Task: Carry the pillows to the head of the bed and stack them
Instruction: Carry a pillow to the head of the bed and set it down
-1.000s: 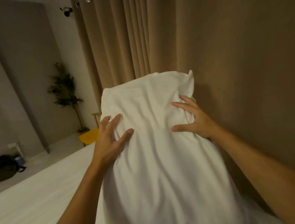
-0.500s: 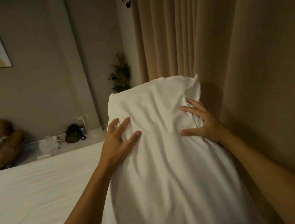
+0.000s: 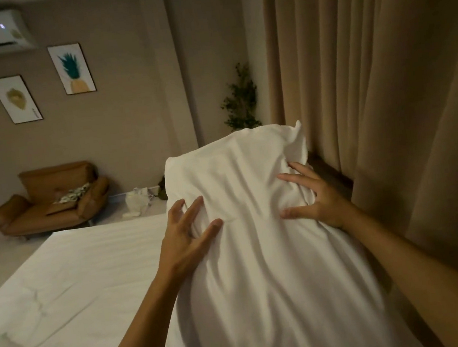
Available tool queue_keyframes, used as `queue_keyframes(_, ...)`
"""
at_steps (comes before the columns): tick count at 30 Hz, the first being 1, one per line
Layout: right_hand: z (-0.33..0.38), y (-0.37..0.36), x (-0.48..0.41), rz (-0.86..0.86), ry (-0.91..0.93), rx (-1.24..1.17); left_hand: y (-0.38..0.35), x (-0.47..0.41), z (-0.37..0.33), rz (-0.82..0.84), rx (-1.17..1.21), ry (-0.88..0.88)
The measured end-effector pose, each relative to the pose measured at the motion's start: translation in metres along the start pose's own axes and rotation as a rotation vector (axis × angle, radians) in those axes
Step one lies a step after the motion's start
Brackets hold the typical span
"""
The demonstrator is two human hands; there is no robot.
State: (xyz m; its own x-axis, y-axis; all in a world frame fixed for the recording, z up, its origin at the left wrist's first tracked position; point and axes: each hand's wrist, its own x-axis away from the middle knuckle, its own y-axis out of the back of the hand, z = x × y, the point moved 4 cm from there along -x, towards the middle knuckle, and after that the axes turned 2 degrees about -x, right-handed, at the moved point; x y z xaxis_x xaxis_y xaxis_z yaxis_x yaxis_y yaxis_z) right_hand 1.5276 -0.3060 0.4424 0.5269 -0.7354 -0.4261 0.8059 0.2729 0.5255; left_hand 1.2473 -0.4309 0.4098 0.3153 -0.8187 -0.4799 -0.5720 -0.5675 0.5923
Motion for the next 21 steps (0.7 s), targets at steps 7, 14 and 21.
queue_keyframes(7,0.014,-0.011,-0.041,0.015,0.025,0.005,0.017,-0.032,0.019,-0.039,-0.002,-0.002)
queue_keyframes(14,0.022,-0.003,-0.078,0.006,0.077,0.028,0.027,-0.064,0.018,-0.088,-0.019,-0.024)
queue_keyframes(21,-0.02,0.007,-0.139,0.02,0.113,0.022,0.006,-0.117,0.021,-0.135,-0.074,-0.046)
